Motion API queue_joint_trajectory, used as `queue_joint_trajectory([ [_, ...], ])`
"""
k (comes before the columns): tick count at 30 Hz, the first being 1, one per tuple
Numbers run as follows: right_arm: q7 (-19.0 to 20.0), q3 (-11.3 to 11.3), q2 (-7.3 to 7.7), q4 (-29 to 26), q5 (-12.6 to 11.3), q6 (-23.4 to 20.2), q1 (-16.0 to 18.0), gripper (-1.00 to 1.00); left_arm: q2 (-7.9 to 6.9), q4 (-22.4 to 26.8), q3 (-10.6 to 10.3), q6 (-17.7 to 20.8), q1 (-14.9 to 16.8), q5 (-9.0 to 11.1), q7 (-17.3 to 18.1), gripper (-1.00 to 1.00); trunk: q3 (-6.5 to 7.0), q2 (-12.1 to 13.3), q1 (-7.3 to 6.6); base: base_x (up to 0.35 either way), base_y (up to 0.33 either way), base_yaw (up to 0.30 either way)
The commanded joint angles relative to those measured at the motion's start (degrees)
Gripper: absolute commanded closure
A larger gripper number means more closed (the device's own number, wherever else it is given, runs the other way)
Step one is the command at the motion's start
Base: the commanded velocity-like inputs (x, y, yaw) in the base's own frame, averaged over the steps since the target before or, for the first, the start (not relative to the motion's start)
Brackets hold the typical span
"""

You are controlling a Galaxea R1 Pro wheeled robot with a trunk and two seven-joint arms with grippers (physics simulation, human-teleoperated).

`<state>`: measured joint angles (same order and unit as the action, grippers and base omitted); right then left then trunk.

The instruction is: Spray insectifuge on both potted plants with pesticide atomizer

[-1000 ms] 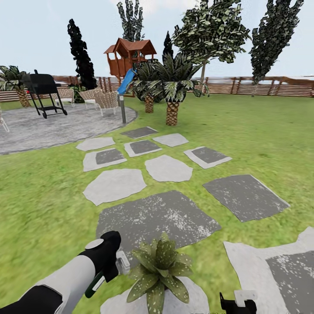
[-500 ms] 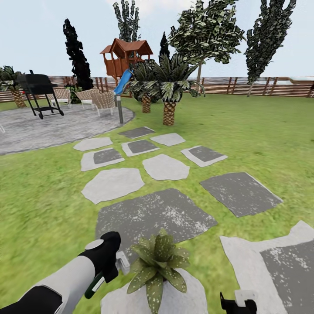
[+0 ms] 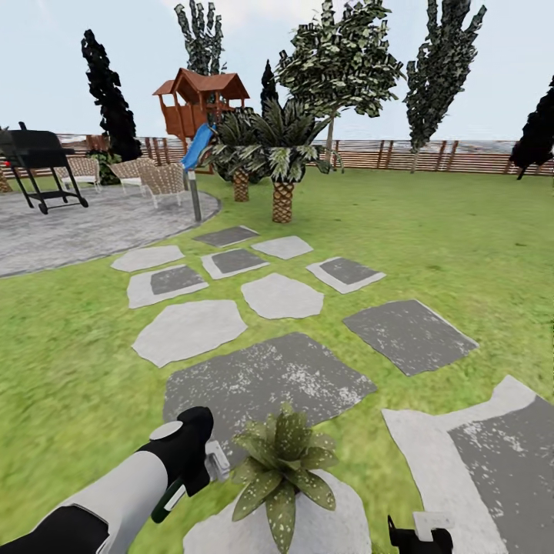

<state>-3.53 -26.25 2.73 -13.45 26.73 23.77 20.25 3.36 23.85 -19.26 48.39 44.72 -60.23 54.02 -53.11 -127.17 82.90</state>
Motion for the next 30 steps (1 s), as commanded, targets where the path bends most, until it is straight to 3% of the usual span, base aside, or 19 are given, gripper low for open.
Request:
queue_joint_trajectory([
  [1, -0.3, -0.3, -0.01, 0.1, 0.6, 0.2, 0.1, -1.0, -0.01, 0.1, -0.1, 0.1, 0.0, -0.5, 0.6, 1.0, -0.05, 0.0, -0.01, 0.0, 0.003, -0.015],
  [7, -0.3, -0.3, -0.01, 0.1, 0.6, 0.2, 0.1, -1.0, 0.06, 0.1, -0.1, 0.2, 0.0, -0.5, 0.6, 1.0, -0.05, 0.0, -0.01, -0.089, 0.108, -0.006],
  [15, -0.3, -0.3, -0.01, 0.1, 0.6, 0.2, 0.1, -1.0, 0.07, 0.1, 0.1, 0.2, 0.0, -0.4, 0.6, 1.0, -0.05, 0.0, -0.01, -0.116, 0.298, -0.238],
  [21, -0.3, -0.3, -0.01, 0.1, 0.6, 0.2, 0.1, -1.0, 0.07, 0.2, 3.5, 0.0, 0.0, -0.4, 0.6, 1.0, -0.05, 0.0, -0.01, -0.002, 0.335, -0.265],
  [30, -0.3, -0.3, -0.01, 0.1, 0.6, 0.2, 0.1, -1.0, 0.15, 0.1, 4.1, -3.8, 0.0, -0.4, 0.6, 1.0, -0.05, 0.0, -0.01, 0.143, 0.318, -0.265],
])
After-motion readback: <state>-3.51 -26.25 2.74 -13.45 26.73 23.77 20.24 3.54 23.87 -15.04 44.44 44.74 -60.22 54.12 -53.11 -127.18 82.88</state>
